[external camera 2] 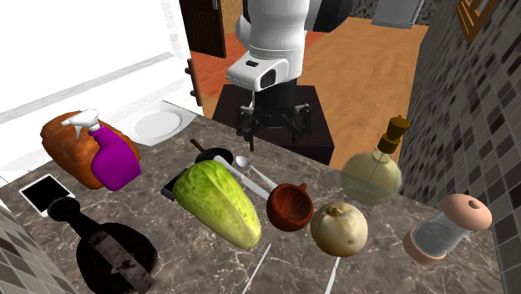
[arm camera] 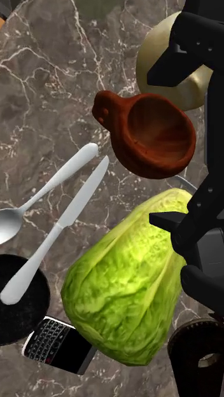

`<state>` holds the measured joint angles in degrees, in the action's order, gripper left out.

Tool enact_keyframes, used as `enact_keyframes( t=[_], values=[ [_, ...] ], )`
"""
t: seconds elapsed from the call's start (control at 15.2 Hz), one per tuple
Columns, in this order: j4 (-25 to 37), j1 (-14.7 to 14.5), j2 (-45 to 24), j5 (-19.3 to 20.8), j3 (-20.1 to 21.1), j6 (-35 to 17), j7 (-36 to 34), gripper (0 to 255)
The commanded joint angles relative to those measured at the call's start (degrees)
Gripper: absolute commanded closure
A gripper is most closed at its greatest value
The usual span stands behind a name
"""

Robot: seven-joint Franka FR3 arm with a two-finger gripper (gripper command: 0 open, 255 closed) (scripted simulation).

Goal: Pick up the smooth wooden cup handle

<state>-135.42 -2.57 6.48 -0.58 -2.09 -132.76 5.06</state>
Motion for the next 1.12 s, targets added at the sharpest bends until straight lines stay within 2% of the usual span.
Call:
enact_keyframes(
  t=[0.0, 0.33, 0.86, 0.99, 1.06],
  values=[
    [1.7, -0.1, -4.4, -0.3, 0.0, -2.5, 0.1, 0],
    [7.5, -0.3, -15.7, -1.0, 0.3, -7.5, 0.3, 0],
    [7.0, -0.2, -20.8, -1.4, 0.4, -13.1, 0.7, 0],
    [7.0, -0.2, -20.8, -1.4, 0.4, -13.1, 0.7, 0],
    [7.0, -0.2, -20.9, -1.4, 0.4, -13.1, 0.7, 255]
  ],
)
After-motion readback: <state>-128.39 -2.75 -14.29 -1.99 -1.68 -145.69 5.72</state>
